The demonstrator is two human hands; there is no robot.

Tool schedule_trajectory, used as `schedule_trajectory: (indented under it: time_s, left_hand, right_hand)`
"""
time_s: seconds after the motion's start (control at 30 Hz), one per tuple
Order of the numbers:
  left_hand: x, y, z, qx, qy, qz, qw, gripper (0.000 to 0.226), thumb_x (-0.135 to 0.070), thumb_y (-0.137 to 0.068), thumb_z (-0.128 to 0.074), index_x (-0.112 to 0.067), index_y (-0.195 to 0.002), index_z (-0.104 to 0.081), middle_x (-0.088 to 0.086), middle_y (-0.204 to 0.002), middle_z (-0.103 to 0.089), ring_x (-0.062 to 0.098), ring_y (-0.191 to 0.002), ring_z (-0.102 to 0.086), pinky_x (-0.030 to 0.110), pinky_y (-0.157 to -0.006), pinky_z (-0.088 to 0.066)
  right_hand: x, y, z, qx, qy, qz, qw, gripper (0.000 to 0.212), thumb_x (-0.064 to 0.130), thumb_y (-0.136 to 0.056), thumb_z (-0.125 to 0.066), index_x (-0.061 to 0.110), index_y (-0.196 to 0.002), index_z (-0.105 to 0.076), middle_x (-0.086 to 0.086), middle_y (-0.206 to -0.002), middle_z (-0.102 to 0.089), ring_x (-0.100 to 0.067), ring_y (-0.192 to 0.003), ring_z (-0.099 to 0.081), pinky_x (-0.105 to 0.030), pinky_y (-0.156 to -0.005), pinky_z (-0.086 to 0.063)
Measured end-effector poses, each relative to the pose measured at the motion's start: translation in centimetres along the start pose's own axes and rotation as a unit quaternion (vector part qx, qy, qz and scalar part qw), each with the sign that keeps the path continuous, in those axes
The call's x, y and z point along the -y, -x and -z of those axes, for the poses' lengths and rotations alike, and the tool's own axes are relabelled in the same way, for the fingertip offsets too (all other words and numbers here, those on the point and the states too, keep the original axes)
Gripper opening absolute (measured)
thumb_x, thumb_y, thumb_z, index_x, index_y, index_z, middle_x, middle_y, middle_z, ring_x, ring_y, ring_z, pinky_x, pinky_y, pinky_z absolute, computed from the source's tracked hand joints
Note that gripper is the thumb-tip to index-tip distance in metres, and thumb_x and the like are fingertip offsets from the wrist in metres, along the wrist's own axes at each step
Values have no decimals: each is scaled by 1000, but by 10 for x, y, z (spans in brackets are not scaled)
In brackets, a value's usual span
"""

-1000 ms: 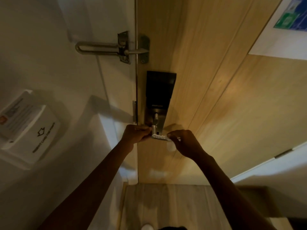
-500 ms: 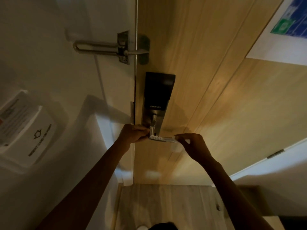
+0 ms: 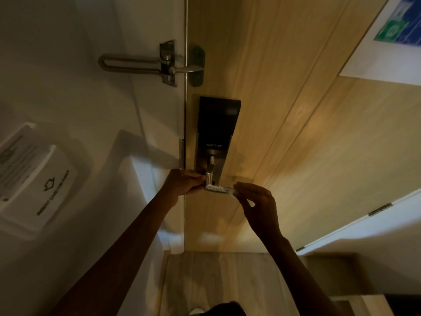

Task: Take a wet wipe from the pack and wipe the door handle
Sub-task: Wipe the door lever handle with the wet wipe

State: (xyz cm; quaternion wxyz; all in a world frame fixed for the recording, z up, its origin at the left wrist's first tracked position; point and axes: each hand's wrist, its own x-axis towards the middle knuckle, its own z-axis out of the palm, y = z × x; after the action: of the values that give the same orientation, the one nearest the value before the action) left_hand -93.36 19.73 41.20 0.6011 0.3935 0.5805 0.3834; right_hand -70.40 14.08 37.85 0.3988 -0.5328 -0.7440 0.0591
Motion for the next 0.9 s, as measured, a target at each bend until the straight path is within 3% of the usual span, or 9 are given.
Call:
schedule_trajectory:
  time_s: [0.27, 0.43, 0.53, 0.63, 0.73, 0.9]
  left_hand:
    - [-2, 1, -2, 1, 5, -3, 1000, 13, -5, -79, -73, -2, -92, -71, 16, -90, -72, 10, -63, -72, 17, -57, -57]
    - [-3, -1, -2, -7, -17, -16, 1000, 16, -5, -79, -73, 1, -94, -71, 18, -95, -72, 13, -65, -72, 21, -62, -60]
    - [-2, -2, -1, -4, -19, -18, 1000, 11, -5, -78, -74, -4, -89, -72, 18, -96, -73, 14, -68, -72, 24, -66, -61]
    - [-1, -5, -1, -5, -16, -14, 1000, 15, -4, -78, -73, 0, -93, -72, 19, -94, -72, 10, -62, -72, 23, -64, -61]
    - [-2, -5, -3, -9, -16, -7, 1000, 17, -3, -79, -73, 2, -95, -71, 19, -94, -71, 9, -60, -71, 21, -60, -60]
    - [-6, -1, -3, -2, -26, -11, 1000, 22, -2, -80, -71, 7, -100, -69, 14, -84, -70, 6, -56, -71, 15, -53, -56]
  right_hand:
    - [9, -2, -2, -52, 40, 67, 996, 26, 20, -77, -80, 17, -103, -75, 1, -103, -73, -10, -99, -65, -37, -78, -54]
    - [1, -6, 6, 25, 100, 60, 993, 52, 31, -77, -78, 17, -125, -63, 1, -116, -69, -12, -101, -59, -28, -84, -50]
    - [-3, -17, 7, 106, 116, 46, 987, 43, 36, -84, -68, 16, -121, -65, -2, -111, -71, -21, -97, -64, -33, -79, -52]
    - [3, -30, 8, 166, 124, 82, 975, 26, 27, -84, -71, 16, -107, -70, -3, -93, -73, -20, -78, -65, -29, -67, -49]
    - [3, -27, 1, 178, 213, 166, 946, 18, 20, -84, -68, 12, -100, -66, -5, -88, -67, -20, -70, -62, -32, -65, -49]
    - [-20, -22, 7, 178, 258, 183, 932, 20, 24, -93, -49, 9, -104, -55, -8, -89, -58, -22, -71, -53, -38, -67, -49]
